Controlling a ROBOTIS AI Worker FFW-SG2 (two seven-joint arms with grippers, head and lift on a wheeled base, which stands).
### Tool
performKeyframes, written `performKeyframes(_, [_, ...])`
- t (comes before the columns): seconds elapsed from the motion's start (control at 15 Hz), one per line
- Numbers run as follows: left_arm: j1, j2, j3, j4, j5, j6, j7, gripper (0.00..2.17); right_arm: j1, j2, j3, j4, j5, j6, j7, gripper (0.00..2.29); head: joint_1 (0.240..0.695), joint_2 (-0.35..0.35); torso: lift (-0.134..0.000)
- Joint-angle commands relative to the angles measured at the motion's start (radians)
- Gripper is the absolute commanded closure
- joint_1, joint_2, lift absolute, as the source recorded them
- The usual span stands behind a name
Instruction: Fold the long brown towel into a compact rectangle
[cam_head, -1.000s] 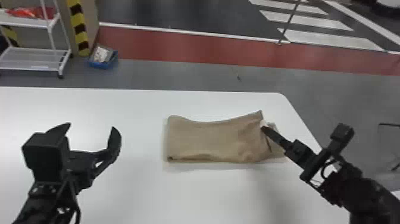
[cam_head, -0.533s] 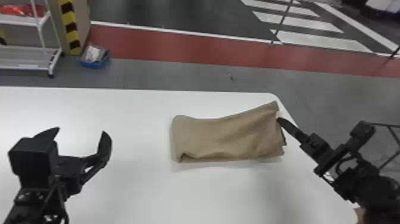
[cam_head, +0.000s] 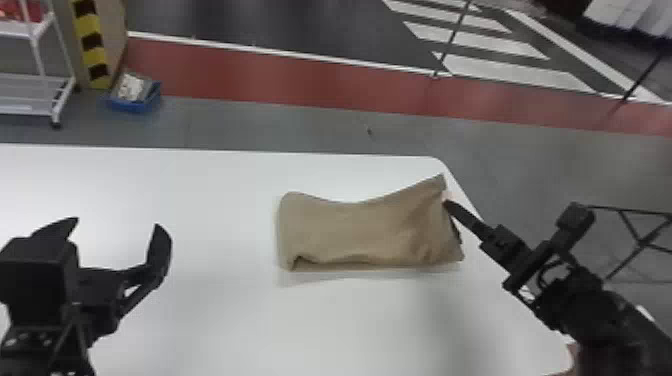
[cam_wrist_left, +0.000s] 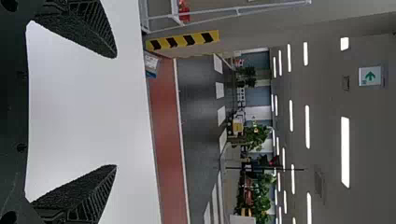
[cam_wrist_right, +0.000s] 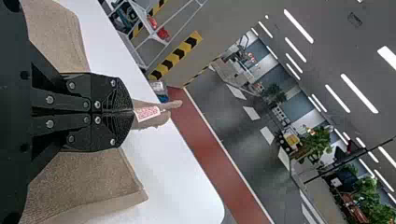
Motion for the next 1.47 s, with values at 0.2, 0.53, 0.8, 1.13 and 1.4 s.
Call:
performKeyframes(0.2, [0.006,0.000,-0.002,-0.002,-0.002,0.000,-0.002,0.04,-0.043,-0.091,0.008,0.104,0.050,0.009,0.001,0.88,0.695,-0.350,-0.125])
performKeyframes(0.53, [-0.008,0.001,0.009,0.005,-0.002,0.006,-0.013,0.04,-0.029,-0.082,0.000,0.096,0.090,0.002,-0.015,0.05,0.695,-0.350,-0.125])
performKeyframes(0.8, [-0.045,-0.005,-0.019,0.034,0.006,0.006,-0.017,0.04,0.064,-0.071,-0.072,-0.043,0.021,-0.001,0.031,0.05,0.695,-0.350,-0.125])
performKeyframes(1.13, [-0.096,-0.023,-0.051,0.103,0.006,0.003,-0.019,0.04,0.175,0.011,0.017,-0.276,0.041,0.027,0.111,0.23,0.695,-0.350,-0.125])
performKeyframes(1.4, [-0.117,-0.023,-0.032,0.125,0.022,-0.003,-0.013,0.04,0.294,0.108,0.331,-0.447,0.446,-0.268,0.133,0.35,0.695,-0.278,-0.125])
